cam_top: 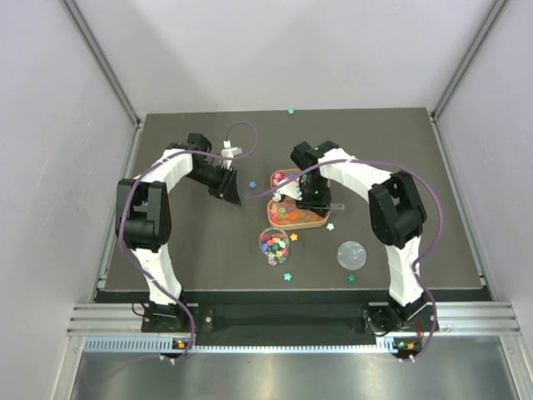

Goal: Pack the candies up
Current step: Scoop the fake candies from the storage box, then place the fake candies in the packing bottle.

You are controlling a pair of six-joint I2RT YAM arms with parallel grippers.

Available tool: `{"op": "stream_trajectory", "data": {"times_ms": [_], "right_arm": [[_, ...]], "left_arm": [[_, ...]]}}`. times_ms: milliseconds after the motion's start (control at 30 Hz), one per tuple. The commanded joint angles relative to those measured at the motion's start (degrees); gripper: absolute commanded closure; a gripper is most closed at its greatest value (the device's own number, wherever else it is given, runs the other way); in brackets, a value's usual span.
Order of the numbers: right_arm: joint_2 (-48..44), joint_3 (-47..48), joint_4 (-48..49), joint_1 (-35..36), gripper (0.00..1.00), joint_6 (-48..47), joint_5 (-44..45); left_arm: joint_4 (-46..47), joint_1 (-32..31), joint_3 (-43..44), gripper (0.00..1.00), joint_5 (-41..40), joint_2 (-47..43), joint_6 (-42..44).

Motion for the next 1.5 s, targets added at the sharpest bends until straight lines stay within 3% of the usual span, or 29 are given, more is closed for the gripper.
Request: {"op": "stream_trajectory", "data": {"times_ms": [0,267,867,1233,1467], "right_arm": [[-4.31,0.34,2.73,-1.5,1.0,0.02,-2.28],[-7.56,-0.71,3.79,-2.29,1.0,-0.25,-3.77],[-21.97,-10.91,10.46,-4.05,1.0,0.63,-9.49],[-31.81,-13.54,0.63,0.43,1.0,-8.94,-0.01],[-30.85,-9.16,-4.99,6.75,1.0,-9.12,4.57]], "left_arm": [[-5.44,1.2,4.52,0.68,-1.09,-1.15,4.12],[-7.64,2.69,8.66,0.68,-3.47,0.18,5.44],[-7.73,3.49,8.83,0.68,-6.19,1.23,4.92],[-6.42,3.75,9.1,0.68,-5.76,1.85,5.0],[-4.75,3.93,8.75,0.68,-5.14,2.2,4.74]]}}
